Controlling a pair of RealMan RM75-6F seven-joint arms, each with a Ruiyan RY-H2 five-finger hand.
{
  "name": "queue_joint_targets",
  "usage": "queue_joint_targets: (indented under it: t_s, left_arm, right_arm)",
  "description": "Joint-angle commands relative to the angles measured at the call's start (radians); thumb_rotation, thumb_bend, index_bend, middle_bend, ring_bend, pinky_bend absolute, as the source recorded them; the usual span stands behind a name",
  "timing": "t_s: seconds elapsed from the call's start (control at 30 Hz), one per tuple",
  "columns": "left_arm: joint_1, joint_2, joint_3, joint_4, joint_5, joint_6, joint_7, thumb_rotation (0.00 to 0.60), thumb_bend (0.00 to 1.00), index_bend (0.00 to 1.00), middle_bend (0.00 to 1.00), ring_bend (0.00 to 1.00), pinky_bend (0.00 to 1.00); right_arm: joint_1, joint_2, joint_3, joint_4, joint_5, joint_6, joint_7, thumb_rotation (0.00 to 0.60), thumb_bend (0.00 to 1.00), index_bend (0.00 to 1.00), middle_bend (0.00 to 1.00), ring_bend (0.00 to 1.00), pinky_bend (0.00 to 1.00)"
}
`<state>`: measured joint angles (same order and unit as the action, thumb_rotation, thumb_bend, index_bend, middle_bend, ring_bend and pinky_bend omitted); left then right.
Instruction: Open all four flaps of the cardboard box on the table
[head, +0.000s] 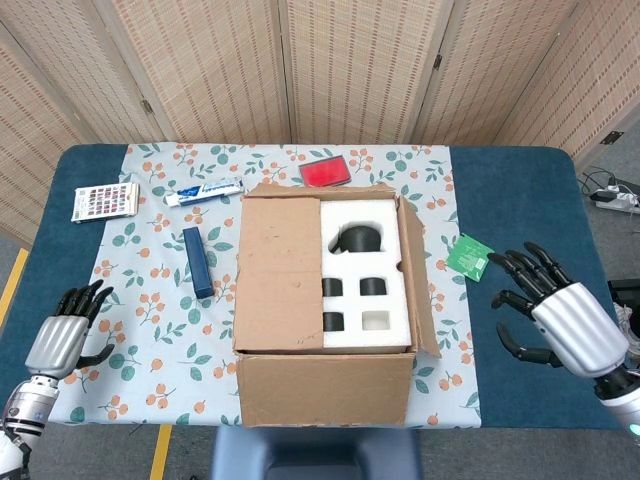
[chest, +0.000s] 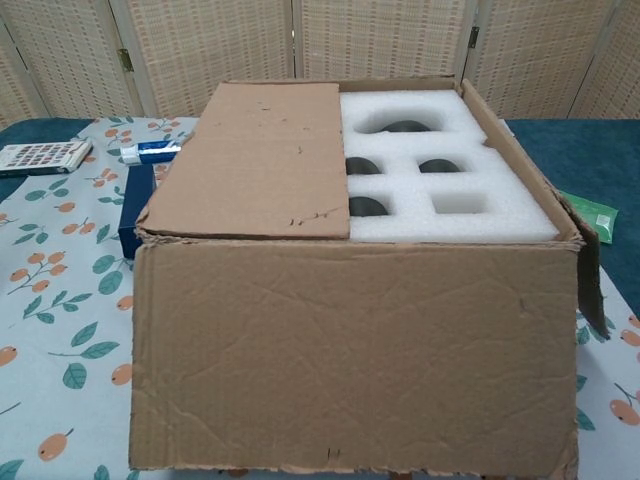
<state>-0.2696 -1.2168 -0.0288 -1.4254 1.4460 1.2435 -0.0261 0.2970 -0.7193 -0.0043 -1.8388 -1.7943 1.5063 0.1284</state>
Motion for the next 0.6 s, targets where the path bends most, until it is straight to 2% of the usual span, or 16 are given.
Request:
queue_joint_targets:
  t_s: [0.03, 0.13, 0.27, 0.47, 0.53, 0.6]
  left_arm:
    - [0.006, 0.009, 0.002, -0.004, 0.017, 0.023, -0.017, 0.6, 0.31, 0.0, 0.0, 0.03, 0.0]
    - [0.014, 0.018, -0.002, -0.008, 0.036, 0.058, -0.041, 0.6, 0.31, 0.0, 0.0, 0.04, 0.0]
    - [0.014, 0.034, -0.015, -0.02, 0.044, 0.083, -0.054, 0.6, 0.31, 0.0, 0.0, 0.05, 0.0]
    - [-0.02, 0.099, -0.03, -0.086, 0.065, 0.064, -0.025, 0.6, 0.32, 0.0, 0.04, 0.09, 0.0]
    - [-0.033, 0.136, -0.04, -0.122, 0.082, 0.068, -0.009, 0.6, 0.36, 0.0, 0.07, 0.13, 0.0]
    - [-0.047, 0.178, -0.051, -0.167, 0.1, 0.073, 0.003, 0.6, 0.45, 0.0, 0.14, 0.2, 0.03]
  right_arm:
    - [-0.061, -0.084, -0.008, 0.087, 0.013, 0.065, 0.024, 0.32, 0.58, 0.34, 0.07, 0.09, 0.0]
    - [-0.098, -0.147, -0.008, 0.134, 0.054, 0.084, -0.001, 0.378, 0.58, 0.21, 0.02, 0.06, 0.0]
    - [-0.128, -0.249, 0.004, 0.197, 0.086, 0.111, -0.04, 0.391, 0.56, 0.01, 0.0, 0.05, 0.0]
    - [-0.155, -0.33, 0.004, 0.228, 0.097, 0.13, -0.014, 0.392, 0.52, 0.0, 0.0, 0.06, 0.0]
    - [-0.16, -0.35, 0.007, 0.243, 0.094, 0.139, 0.001, 0.393, 0.52, 0.0, 0.0, 0.06, 0.0]
    - [-0.16, -0.36, 0.005, 0.254, 0.091, 0.134, 0.01, 0.391, 0.52, 0.0, 0.0, 0.06, 0.0]
